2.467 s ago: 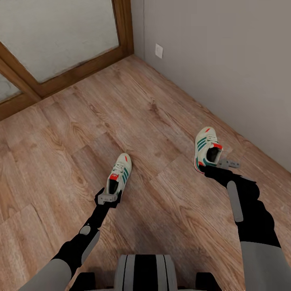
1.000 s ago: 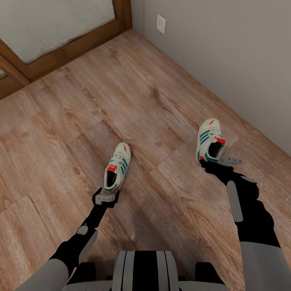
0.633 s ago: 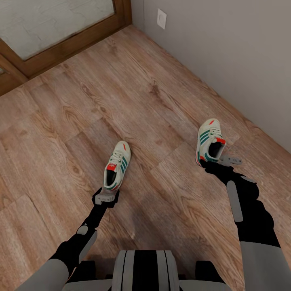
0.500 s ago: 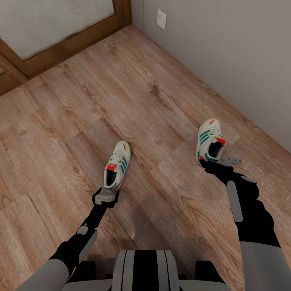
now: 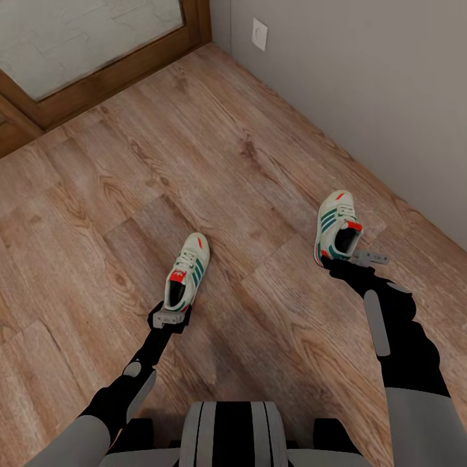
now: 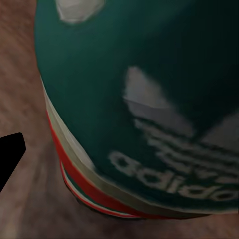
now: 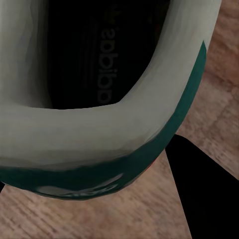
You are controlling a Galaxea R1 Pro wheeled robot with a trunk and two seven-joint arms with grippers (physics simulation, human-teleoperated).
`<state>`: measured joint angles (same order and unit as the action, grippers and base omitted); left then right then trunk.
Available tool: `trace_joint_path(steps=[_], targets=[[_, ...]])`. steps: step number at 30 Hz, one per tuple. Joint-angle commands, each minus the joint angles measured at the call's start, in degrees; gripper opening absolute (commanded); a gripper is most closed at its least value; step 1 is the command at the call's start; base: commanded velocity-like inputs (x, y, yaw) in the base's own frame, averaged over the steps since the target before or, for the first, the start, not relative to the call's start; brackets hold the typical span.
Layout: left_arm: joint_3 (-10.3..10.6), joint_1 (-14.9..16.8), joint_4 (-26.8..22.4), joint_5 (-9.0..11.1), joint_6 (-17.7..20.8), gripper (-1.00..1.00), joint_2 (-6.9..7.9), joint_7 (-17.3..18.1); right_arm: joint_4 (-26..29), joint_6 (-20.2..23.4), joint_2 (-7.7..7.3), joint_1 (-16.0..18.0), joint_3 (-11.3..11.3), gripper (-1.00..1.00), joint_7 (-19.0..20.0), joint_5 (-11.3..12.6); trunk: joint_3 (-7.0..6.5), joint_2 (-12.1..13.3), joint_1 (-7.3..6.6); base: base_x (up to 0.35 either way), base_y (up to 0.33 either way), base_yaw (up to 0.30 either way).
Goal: Pick up the two gym shoes and the two sandals from the corridor floor and place them onto the hallstand (shoe rack) in the corridor, making sure they are on the rack and not on the floor. Arrange them so the two gym shoes are next to each other and the two sandals are next to each other.
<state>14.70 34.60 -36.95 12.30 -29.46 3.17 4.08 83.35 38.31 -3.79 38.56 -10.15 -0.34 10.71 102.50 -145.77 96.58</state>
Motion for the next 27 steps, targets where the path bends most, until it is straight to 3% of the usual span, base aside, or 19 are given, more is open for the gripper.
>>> trace_joint_path(steps=[1, 8, 9, 27], targets=[[0.24, 0.03, 0.04, 0.62, -0.16, 1.00, 0.03, 0.23, 0.06, 0.28, 0.00, 0.02, -0.05, -1.00, -0.04, 0.32, 0.03, -0.01, -0.01, 0.006, 0.000, 0.000], [0.18, 0.03, 0.04, 0.62, -0.16, 1.00, 0.00, 0.22, 0.06, 0.28, -0.02, 0.02, -0.05, -1.00, -0.01, 0.33, 0.03, -0.01, -0.01, 0.001, 0.000, 0.000], [0.17, 0.03, 0.04, 0.62, -0.16, -1.00, 0.00, 0.22, 0.06, 0.28, -0.01, 0.02, -0.05, -1.00, -0.01, 0.34, 0.03, -0.01, -0.01, 0.000, 0.000, 0.000], [0.15, 0.03, 0.04, 0.62, -0.16, -1.00, 0.02, -0.92, 0.06, 0.28, -0.05, 0.02, -0.05, -1.00, -0.03, 0.36, 0.03, -0.01, -0.01, 0.000, 0.000, 0.000]])
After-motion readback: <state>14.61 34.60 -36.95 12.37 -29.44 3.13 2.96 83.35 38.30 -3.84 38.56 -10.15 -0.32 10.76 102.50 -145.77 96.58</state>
